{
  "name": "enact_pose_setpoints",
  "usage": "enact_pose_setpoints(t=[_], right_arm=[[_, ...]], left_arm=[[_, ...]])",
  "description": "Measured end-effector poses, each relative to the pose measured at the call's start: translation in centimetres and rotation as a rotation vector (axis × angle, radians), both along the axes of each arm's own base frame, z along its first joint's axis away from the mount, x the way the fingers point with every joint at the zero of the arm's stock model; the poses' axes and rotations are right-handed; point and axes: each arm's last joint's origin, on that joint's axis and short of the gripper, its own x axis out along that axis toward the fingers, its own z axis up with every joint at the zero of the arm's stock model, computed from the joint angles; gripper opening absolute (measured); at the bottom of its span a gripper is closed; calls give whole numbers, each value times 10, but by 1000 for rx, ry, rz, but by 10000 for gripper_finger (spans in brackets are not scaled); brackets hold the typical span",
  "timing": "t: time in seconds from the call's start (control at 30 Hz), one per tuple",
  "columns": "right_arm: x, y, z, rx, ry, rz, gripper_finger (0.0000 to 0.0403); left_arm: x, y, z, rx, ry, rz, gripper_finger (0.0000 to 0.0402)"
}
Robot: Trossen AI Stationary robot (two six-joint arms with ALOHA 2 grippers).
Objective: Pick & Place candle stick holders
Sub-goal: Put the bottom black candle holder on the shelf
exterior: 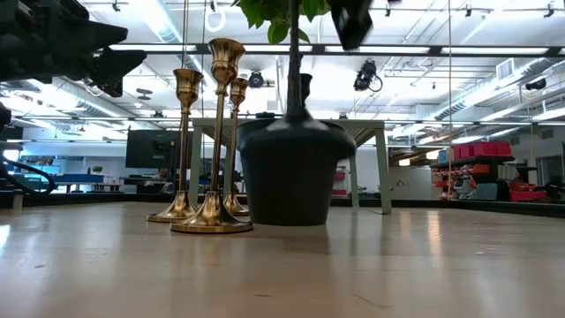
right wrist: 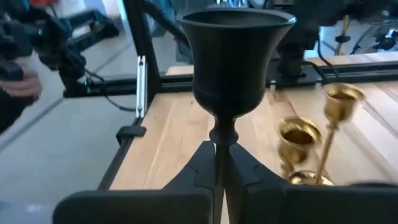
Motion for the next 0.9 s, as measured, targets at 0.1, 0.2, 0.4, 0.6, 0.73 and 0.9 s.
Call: enact_pose_setpoints(t=[0.1, 0.2, 0.4, 0.6, 0.73, 0.9], right_arm=[[8, 9, 23, -43, -14, 22, 4], [13, 17, 46, -78, -39, 40, 4], [16, 32, 88, -124, -33, -12, 4], [6, 52, 116, -151, -87, -59, 4], [2, 58, 127, -141, -109, -77, 4], [3, 58, 132, -106, -116, -82, 4]], left_arm=[[0, -1, 0, -23, -4, -25, 231], [-1, -1, 3, -42, -29, -53, 231], [-2, -4, 8, -74, -82, -160, 231], [-3, -6, 11, -150, -106, -213, 231], [-5, -12, 16, -188, -151, -287, 231], [-4, -21, 27, -184, -155, -292, 231]])
